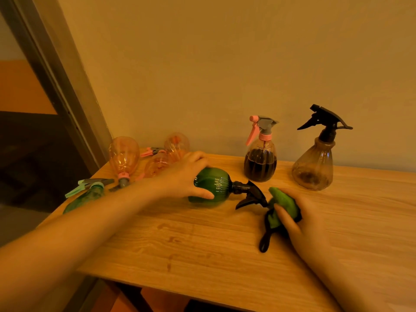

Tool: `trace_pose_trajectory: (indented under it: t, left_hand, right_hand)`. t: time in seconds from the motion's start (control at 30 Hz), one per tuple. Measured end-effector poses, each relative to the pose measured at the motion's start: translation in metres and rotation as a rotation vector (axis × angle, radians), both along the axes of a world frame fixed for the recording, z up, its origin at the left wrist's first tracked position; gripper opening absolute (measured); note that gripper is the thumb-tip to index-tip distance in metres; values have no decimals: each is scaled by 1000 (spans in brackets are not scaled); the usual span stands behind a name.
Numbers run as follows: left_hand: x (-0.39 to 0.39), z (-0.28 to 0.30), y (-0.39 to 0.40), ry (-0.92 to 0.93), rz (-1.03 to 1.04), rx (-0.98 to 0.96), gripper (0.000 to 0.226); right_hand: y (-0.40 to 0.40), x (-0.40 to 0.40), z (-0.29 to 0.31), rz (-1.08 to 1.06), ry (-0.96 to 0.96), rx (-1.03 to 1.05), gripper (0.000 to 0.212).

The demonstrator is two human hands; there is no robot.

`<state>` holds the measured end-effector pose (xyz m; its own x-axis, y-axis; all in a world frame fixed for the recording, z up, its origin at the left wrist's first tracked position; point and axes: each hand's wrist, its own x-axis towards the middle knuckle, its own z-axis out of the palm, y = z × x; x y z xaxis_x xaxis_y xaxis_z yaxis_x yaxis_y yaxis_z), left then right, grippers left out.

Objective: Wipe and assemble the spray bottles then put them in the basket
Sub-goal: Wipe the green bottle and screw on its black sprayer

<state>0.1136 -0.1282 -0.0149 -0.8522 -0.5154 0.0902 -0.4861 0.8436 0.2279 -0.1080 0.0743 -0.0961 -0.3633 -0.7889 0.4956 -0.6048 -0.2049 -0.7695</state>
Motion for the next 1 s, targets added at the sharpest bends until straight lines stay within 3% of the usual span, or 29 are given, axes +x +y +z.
trace_pose_trajectory:
  t: [0.13, 0.3, 0.5, 0.7, 0.93, 1.0]
  left_hand:
    - [3, -1, 4, 25, 7, -50, 81]
    - [8, -5, 5, -64, -25, -30, 101]
    - [2, -11, 1, -46, 12, -152, 98]
    - [5, -5, -7, -37, -27, -40, 94]
    - [11, 9, -9, -20, -27, 277, 70]
    - [11, 11, -12, -36, -28, 284, 69]
  right_hand:
    - [3, 0, 3, -61, -76, -65, 38]
    - [5, 2, 5, -54, -27, -86, 44]
    - [6, 4, 6, -63, 14, -104, 41]
    - [6, 2, 5, -59, 36, -102, 42]
    - [4, 1, 4, -62, 10, -98, 38]
    - [4, 1, 4, -65, 3, -93, 42]
